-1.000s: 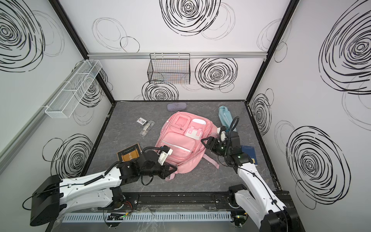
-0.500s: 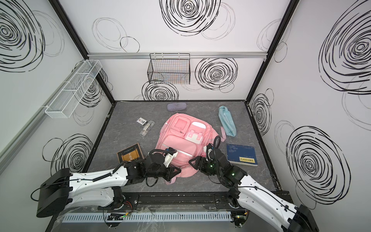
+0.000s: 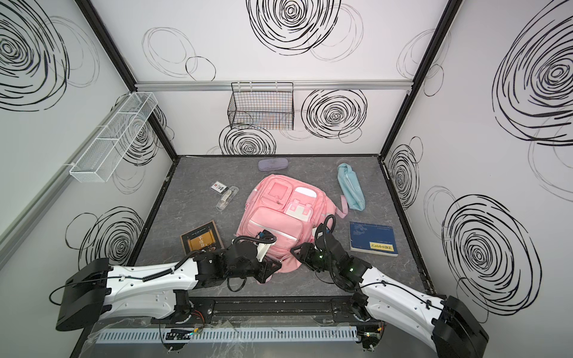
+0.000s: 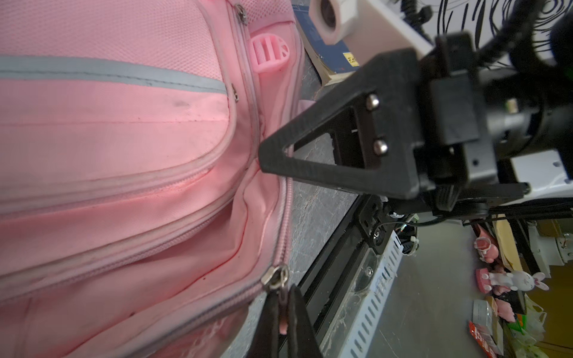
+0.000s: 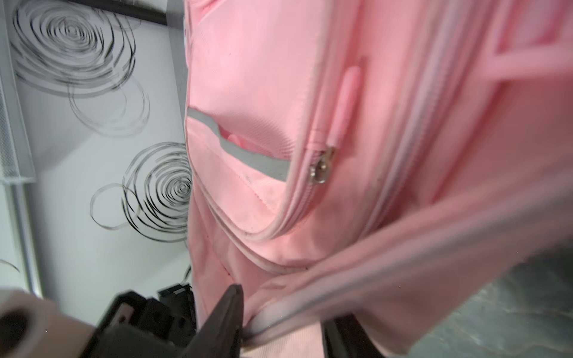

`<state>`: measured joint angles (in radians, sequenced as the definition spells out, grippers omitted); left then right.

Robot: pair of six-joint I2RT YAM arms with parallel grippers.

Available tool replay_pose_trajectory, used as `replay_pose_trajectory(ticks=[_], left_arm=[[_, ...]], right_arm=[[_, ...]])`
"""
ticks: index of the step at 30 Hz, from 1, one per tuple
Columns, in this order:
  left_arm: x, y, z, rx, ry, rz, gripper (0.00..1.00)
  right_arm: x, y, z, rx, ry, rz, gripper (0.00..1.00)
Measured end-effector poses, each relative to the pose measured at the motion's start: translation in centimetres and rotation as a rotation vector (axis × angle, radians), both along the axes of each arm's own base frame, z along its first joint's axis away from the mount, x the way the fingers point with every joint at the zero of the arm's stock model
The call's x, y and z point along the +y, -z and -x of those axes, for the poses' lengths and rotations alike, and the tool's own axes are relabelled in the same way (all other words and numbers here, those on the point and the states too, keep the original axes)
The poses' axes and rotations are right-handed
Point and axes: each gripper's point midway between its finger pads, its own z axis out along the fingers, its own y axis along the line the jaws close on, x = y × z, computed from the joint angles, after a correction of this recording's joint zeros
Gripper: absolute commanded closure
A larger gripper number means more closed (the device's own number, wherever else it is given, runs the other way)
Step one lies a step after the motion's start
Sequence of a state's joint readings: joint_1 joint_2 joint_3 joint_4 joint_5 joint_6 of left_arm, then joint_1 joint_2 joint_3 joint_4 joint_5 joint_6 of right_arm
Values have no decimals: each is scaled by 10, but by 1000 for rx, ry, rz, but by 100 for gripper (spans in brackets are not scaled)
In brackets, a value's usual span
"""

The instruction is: Pack the student bag

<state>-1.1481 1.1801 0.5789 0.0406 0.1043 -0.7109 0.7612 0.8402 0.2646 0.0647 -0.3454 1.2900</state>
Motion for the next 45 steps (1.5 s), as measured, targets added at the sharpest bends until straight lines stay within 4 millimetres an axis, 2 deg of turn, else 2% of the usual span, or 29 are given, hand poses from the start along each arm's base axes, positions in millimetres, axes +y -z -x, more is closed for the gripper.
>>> replay_pose_trajectory(ticks=[2,3,7,10,12,14,17,20,24,28,31,34,35,36,37,39,42,44,45], left_arm=[[-1,-1,2,-10,15,-8,100],[-1,0,3,-14,22,-11,100],[4,-4,3,-34,32,-19,100],[16,-18,-8,-57,-1,9,100],[30,-23,-20,-64,-41,27,100],[51,-17,-32,-59,-92,15,100],[81,8,-46,-23,-168,-53,100],[99,28,-49,6,-211,-105,100],[110,32,-59,0,-280,-101,100],[135,41,-77,-19,-417,-65,100],[150,46,-89,-24,-500,-50,100],[155,46,-99,-29,-540,-48,100],[156,48,-101,-26,-543,-52,98],[155,48,-102,-24,-539,-56,86],[154,47,-103,-26,-537,-62,74],[158,43,-108,-27,-562,-70,58],[163,26,-112,-48,-595,-56,53],[166,5,-113,-86,-619,-17,52],[168,-6,-112,-107,-627,2,51]], right_arm=[[-2,0,-4,15,8,-18,96],[-3,-1,-6,21,10,-29,100],[-14,-8,-15,8,19,-62,100],[-27,-16,-26,-35,43,-71,100],[-39,-19,-35,-54,62,-68,100],[-51,-20,-45,-69,91,-51,100],[-69,-17,-58,-74,128,-3,100],[-80,-14,-66,-65,133,30,100],[-88,-15,-74,-63,120,65,100],[-90,-20,-81,-91,84,83,100],[-90,-16,-81,-89,57,99,100],[-93,-10,-84,-83,48,123,99],[-94,-10,-86,-86,49,131,81],[-95,-10,-87,-88,53,139,64],[-99,-11,-90,-99,65,161,54],[-113,-15,-101,-121,119,216,42],[-137,-33,-119,-169,222,293,34],[-160,-48,-124,-201,313,349,18],[-172,-54,-126,-214,355,375,15]])
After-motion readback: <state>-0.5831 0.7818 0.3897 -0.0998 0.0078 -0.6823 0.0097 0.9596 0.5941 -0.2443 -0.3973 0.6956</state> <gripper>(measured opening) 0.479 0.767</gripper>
